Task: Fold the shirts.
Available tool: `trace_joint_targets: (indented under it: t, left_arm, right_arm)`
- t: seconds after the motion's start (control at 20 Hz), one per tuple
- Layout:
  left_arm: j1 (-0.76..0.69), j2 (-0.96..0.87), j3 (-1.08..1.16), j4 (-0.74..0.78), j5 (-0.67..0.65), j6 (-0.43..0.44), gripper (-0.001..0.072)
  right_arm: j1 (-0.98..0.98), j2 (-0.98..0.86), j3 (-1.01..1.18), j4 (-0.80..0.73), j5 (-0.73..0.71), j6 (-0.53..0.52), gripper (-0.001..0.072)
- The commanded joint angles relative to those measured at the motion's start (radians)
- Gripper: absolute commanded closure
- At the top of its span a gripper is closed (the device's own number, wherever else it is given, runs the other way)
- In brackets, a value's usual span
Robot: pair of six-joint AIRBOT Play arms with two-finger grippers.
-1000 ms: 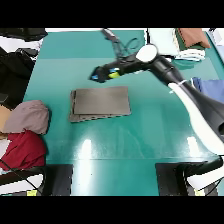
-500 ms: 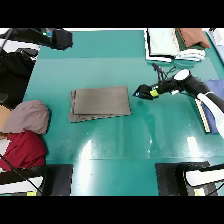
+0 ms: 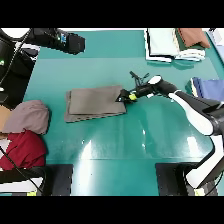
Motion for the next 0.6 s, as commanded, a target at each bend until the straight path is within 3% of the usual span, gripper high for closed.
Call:
trace_joint_targets:
  t: [0.0, 0.1, 0.25, 0.4, 0.55]
  left_arm:
    - [-0.005, -0.002, 0.000, -0.074, 0.006, 0.000, 0.0684]
    - [-0.025, -0.002, 0.000, -0.066, 0.006, 0.000, 0.0684]
    - [-0.082, -0.002, 0.000, -0.053, 0.006, 0.003, 0.0684]
    - [-0.134, -0.002, 0.000, -0.053, 0.021, 0.026, 0.0684]
    - [-0.156, -0.002, 0.000, -0.054, 0.051, 0.026, 0.0684]
  right_arm:
    - [0.060, -0.055, 0.122, 0.006, -0.042, -0.014, 0.0694]
    - [0.034, -0.026, 0.150, -0.022, -0.047, -0.016, 0.0694]
    - [-0.089, 0.085, 0.152, -0.183, -0.014, 0.011, 0.0694]
    - [-0.286, 0.216, 0.153, -0.351, 0.080, 0.040, 0.0694]
    - [-0.534, 0.325, 0.153, -0.413, 0.140, 0.045, 0.0694]
